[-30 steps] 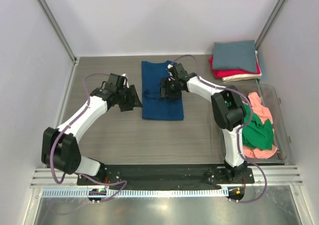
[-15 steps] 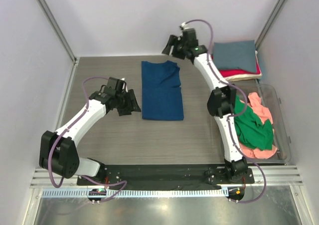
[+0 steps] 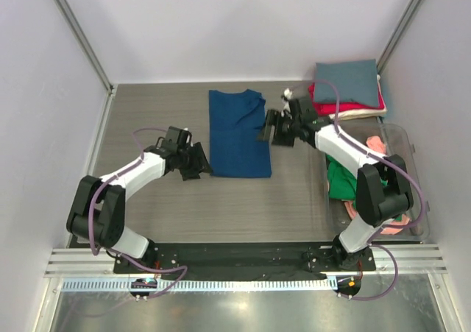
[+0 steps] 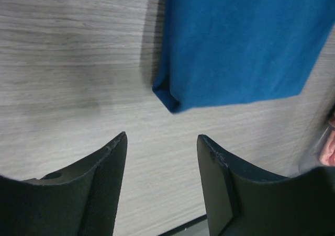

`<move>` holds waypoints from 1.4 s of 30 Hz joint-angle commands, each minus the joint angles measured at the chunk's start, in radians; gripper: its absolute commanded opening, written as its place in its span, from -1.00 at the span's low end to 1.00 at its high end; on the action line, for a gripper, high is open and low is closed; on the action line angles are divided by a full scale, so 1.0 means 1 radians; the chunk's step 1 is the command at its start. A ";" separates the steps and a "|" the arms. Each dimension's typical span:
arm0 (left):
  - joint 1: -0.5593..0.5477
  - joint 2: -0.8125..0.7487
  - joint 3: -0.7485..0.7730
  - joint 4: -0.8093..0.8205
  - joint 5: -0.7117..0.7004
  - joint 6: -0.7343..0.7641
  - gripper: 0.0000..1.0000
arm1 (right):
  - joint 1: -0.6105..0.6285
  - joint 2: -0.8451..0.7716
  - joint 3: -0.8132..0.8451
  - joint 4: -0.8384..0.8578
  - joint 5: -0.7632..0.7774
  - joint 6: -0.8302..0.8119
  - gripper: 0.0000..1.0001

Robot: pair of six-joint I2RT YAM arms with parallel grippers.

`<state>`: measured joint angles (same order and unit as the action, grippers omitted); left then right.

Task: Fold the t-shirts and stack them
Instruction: Fold the tshirt

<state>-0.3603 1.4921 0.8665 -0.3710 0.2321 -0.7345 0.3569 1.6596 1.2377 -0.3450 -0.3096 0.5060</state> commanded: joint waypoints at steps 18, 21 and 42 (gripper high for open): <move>-0.005 0.131 -0.092 0.294 -0.004 -0.086 0.01 | 0.031 -0.089 -0.457 0.256 -0.082 0.068 0.47; -0.005 0.141 -0.098 0.299 -0.007 -0.095 -0.03 | 0.031 -0.070 -0.474 0.281 -0.082 0.072 0.46; -0.006 0.117 -0.118 0.327 0.030 -0.129 -0.99 | 0.031 0.014 -0.532 0.440 -0.079 0.103 -0.84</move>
<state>-0.3618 1.6501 0.7673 -0.0349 0.2588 -0.8604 0.3840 1.7012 0.7345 0.1360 -0.4137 0.6209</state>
